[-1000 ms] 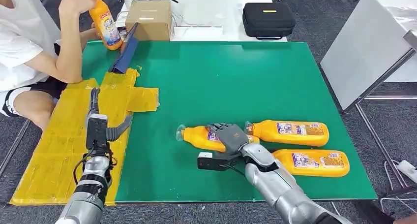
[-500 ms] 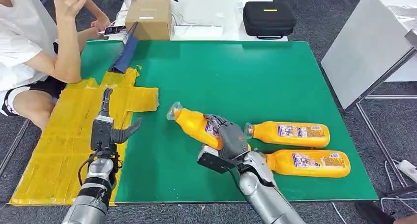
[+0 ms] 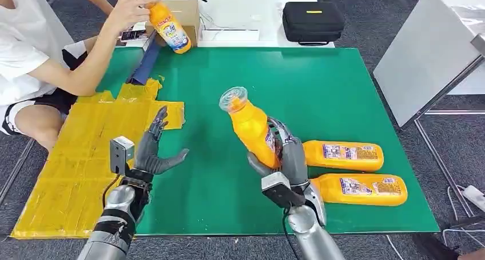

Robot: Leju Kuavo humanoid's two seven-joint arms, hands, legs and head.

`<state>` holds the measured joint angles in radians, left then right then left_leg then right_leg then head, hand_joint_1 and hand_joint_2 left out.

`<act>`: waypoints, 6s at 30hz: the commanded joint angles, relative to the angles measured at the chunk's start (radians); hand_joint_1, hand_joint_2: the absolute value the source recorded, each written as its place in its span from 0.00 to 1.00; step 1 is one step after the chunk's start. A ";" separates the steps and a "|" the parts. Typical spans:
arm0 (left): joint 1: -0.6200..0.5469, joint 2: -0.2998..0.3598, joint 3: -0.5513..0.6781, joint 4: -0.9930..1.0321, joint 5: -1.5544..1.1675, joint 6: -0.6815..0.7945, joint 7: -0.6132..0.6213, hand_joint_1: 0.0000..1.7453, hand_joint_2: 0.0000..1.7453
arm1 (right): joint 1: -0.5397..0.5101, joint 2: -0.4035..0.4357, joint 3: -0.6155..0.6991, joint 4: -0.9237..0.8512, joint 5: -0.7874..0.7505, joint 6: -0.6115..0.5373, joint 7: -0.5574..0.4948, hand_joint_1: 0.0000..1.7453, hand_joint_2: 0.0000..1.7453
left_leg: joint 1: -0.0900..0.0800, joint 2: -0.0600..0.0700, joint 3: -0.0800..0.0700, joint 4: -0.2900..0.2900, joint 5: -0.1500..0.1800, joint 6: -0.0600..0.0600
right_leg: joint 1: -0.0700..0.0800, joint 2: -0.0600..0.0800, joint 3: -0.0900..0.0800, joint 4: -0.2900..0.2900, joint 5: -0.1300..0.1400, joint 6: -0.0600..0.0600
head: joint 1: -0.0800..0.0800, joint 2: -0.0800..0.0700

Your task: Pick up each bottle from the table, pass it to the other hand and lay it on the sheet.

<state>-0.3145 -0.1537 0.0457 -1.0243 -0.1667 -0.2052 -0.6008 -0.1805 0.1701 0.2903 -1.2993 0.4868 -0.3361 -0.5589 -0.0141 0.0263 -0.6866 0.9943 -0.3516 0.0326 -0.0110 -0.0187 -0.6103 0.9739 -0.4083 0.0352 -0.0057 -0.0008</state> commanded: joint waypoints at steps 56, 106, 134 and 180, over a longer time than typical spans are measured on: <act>0.000 0.007 -0.382 -0.144 0.220 -0.208 0.020 0.05 1.00 | -0.095 0.090 0.279 0.325 0.263 -0.212 -0.008 0.99 1.00 | 0.001 -0.002 0.004 0.000 -0.002 -0.002 | 0.000 0.000 0.004 -0.001 -0.002 -0.001 | 0.000 0.000; -0.095 0.016 -0.356 -0.123 -0.743 0.790 0.259 1.00 1.00 | 0.108 0.020 0.206 -0.270 0.175 -0.326 -0.018 0.00 1.00 | 0.001 -0.002 0.003 0.000 -0.001 -0.002 | 0.000 0.000 0.003 -0.001 -0.001 -0.001 | 0.000 0.000; -0.278 0.139 -0.430 0.622 -1.381 0.903 0.717 1.00 1.00 | -0.026 -0.106 0.033 -0.192 0.163 -0.240 0.120 0.00 1.00 | 0.001 0.001 0.006 0.000 -0.003 -0.002 | 0.001 0.003 0.007 -0.001 -0.001 -0.001 | 0.000 0.000; -0.017 0.045 -0.170 0.111 -0.645 0.771 -0.059 0.00 1.00 | -0.095 -0.219 0.009 -0.014 0.441 -0.102 0.299 0.00 1.00 | 0.001 -0.003 0.008 0.002 -0.004 -0.004 | 0.000 0.002 0.009 0.001 -0.003 -0.002 | 0.000 0.000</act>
<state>-0.4134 -0.1015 -0.0874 -0.6635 -0.9609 0.6145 -0.5505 -0.2136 0.0233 0.2994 -1.4347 0.8072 -0.4765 -0.3197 -0.0146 0.0249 -0.6863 0.9944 -0.3514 0.0329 -0.0112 -0.0190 -0.6088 0.9741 -0.4080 0.0356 -0.0061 -0.0011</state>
